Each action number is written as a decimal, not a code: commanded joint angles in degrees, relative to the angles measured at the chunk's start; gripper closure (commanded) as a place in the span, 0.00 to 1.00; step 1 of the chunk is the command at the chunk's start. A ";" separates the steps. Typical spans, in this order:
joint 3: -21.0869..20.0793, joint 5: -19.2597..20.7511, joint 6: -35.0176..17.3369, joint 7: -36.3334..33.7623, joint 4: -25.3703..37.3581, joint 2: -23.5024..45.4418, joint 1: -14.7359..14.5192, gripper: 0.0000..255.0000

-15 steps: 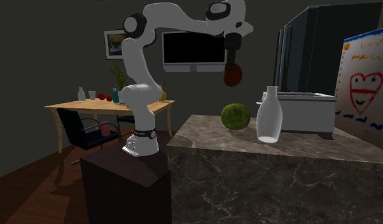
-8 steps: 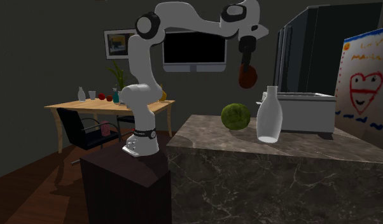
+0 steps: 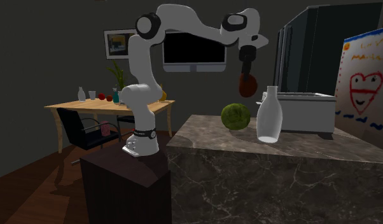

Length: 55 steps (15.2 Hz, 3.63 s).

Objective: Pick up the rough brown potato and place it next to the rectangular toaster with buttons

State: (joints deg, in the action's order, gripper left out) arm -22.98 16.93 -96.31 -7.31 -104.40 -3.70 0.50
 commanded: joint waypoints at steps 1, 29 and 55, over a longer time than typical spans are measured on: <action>-0.01 0.01 -1.41 -0.46 -1.57 -0.12 -0.03 1.00; 0.02 4.35 -20.64 -8.16 -17.19 5.24 0.11 1.00; -0.23 6.49 -24.29 -11.49 -18.89 8.26 -0.46 0.00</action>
State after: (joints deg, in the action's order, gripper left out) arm -22.46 32.40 -121.08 -19.70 -121.46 4.35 0.35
